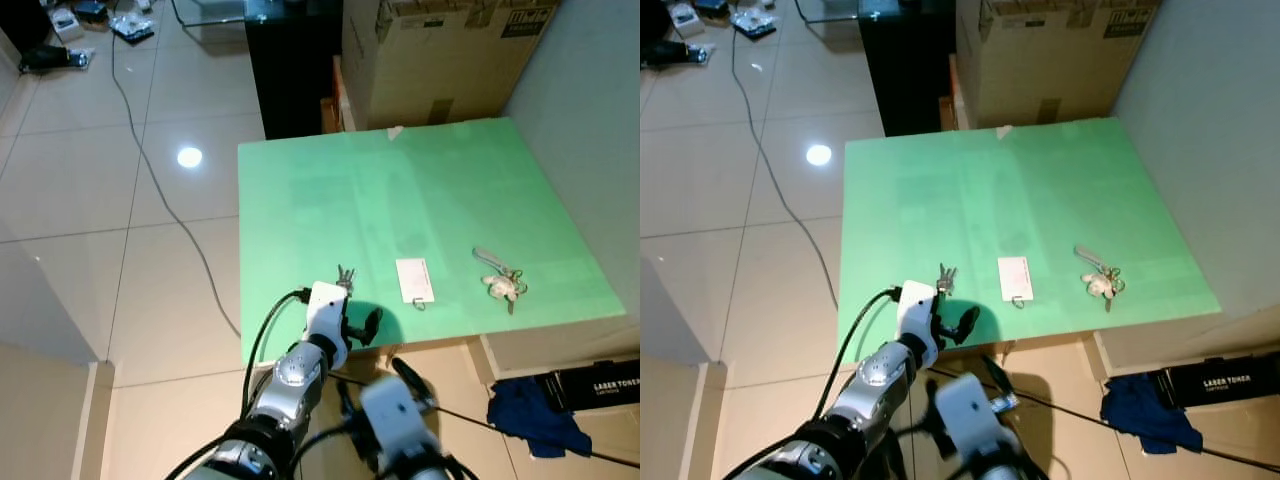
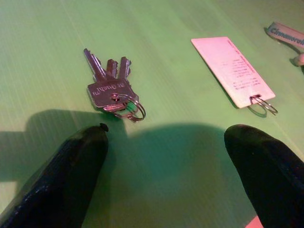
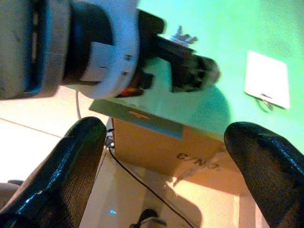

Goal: Hang keys on a hook

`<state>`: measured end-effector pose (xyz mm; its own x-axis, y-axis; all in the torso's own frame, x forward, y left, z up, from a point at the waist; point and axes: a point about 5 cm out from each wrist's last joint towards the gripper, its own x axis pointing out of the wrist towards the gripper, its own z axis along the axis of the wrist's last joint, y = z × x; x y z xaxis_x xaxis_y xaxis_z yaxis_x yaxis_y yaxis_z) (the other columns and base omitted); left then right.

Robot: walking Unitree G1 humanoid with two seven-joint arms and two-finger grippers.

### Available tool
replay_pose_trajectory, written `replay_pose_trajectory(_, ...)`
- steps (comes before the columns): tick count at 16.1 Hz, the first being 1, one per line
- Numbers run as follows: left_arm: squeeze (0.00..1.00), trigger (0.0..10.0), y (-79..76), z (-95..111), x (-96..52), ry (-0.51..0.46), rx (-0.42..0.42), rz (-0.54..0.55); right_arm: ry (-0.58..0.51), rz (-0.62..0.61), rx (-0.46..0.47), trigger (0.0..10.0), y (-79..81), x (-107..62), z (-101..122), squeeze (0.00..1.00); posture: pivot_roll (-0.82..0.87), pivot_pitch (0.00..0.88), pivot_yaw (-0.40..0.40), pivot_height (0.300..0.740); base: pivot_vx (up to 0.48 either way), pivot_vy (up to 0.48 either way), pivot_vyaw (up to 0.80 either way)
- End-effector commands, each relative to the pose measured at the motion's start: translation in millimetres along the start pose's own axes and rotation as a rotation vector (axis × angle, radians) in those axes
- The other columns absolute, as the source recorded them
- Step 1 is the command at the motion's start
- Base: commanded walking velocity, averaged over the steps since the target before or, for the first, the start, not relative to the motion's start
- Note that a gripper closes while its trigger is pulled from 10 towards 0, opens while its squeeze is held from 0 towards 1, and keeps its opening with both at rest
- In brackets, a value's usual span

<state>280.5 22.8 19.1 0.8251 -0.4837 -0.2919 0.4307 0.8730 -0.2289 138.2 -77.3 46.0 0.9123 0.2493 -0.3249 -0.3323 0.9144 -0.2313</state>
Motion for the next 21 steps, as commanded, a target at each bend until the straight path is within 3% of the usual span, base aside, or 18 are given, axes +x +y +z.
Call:
replay_pose_trajectory(1,0.00,10.0,-62.2,22,18.1,-0.051,-0.067,-0.138,-0.008,-0.025,0.042,10.0,-1.4,-12.5,3,1.00,-0.39,0.249,0.060,0.740,0.000,0.000,0.00)
replay_pose_trajectory(4,0.00,10.0,-48.8,17,16.0,-0.033,-0.046,-0.112,0.011,-0.076,0.050,10.0,-7.9,-32.3,-3,1.00,-0.38,0.245,0.064,0.740,0.000,0.000,0.00)
replay_pose_trajectory(6,0.00,10.0,-55.4,26,21.0,-0.048,-0.061,-0.121,0.026,-0.106,0.062,10.0,-12.5,-28.9,-4,1.00,-0.39,0.241,0.070,0.740,0.000,0.000,0.00)
replay_pose_trajectory(9,0.00,10.0,-67.7,35,26.1,-0.057,-0.087,-0.142,0.016,-0.125,0.058,10.0,-13.8,-38.2,-5,1.00,-0.40,0.238,0.080,0.740,0.000,0.000,0.00)
replay_pose_trajectory(14,0.00,10.0,-77.4,53,29.9,-0.127,-0.060,-0.188,0.005,-0.151,0.069,10.0,-15.9,-34.5,-3,1.00,-0.39,0.233,0.090,0.740,0.000,0.000,0.00)
replay_pose_trajectory(16,0.00,10.0,-60.2,60,24.9,-0.180,-0.004,-0.209,-0.004,-0.180,0.109,10.0,-15.2,-32.5,-1,1.00,-0.37,0.211,0.100,0.740,0.000,0.000,0.00)
replay_pose_trajectory(17,0.00,10.0,-42.0,60,16.1,-0.187,0.042,-0.234,0.001,-0.195,0.135,10.0,-17.0,-35.4,-2,1.00,-0.35,0.194,0.106,0.740,0.000,0.000,0.00)
replay_pose_trajectory(19,0.00,10.0,-20.8,67,2.2,-0.211,0.093,-0.247,-0.008,-0.218,0.139,10.0,-22.6,-37.9,-1,1.00,-0.33,0.172,0.115,0.740,0.000,0.000,0.00)
replay_pose_trajectory(20,0.00,10.0,0.7,81,-16.5,-0.263,0.128,-0.239,-0.033,-0.272,0.138,10.0,-33.9,-34.3,2,1.00,-0.29,0.125,0.132,0.740,0.000,0.000,0.00)
replay_pose_trajectory(21,0.00,10.0,7.2,86,-24.3,-0.284,0.141,-0.240,-0.042,-0.291,0.136,10.0,-38.2,-31.9,3,1.00,-0.28,0.108,0.135,0.740,0.000,0.000,0.00)
